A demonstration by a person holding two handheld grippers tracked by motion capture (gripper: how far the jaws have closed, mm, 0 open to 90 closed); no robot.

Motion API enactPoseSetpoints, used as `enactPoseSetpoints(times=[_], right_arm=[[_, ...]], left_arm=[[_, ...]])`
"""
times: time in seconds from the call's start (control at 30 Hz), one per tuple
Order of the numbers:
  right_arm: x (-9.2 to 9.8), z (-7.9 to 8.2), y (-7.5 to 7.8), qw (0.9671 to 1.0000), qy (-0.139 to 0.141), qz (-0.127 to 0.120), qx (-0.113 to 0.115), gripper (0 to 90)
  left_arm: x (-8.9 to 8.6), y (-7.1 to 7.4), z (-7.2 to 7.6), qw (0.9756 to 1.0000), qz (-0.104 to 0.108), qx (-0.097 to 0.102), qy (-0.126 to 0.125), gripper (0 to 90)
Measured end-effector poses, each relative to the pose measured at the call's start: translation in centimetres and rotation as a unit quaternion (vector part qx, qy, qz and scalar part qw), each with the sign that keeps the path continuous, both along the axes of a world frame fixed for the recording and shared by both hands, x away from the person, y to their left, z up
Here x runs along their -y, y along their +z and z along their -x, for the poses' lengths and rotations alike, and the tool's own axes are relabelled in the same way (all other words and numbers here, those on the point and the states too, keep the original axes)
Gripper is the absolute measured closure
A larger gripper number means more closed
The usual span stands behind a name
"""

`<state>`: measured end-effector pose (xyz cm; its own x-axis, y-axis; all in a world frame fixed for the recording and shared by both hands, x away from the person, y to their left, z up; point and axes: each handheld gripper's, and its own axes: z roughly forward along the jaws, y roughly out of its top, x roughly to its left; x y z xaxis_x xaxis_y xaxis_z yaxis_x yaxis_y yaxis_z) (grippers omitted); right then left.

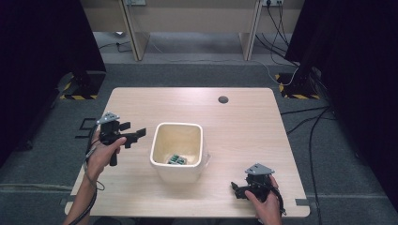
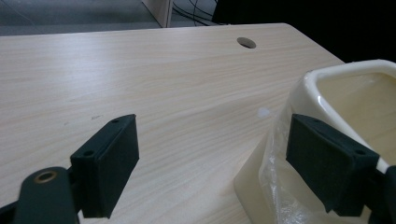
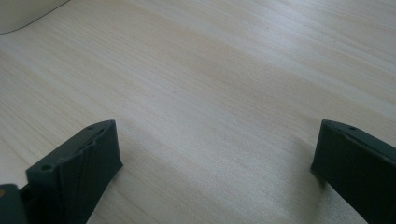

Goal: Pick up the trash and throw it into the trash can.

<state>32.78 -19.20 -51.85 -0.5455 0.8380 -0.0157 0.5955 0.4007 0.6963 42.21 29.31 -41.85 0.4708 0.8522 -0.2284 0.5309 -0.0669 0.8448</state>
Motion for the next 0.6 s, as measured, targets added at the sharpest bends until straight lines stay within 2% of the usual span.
enactPoseSetpoints(times=[0.6], right_arm=[[0.0,0.0,0.0,1.0,0.001,-0.001,0.001,1.0]], left_arm=[[-0.2,-3.0,-0.6,0.9997,-0.01,-0.017,0.014,16.2]])
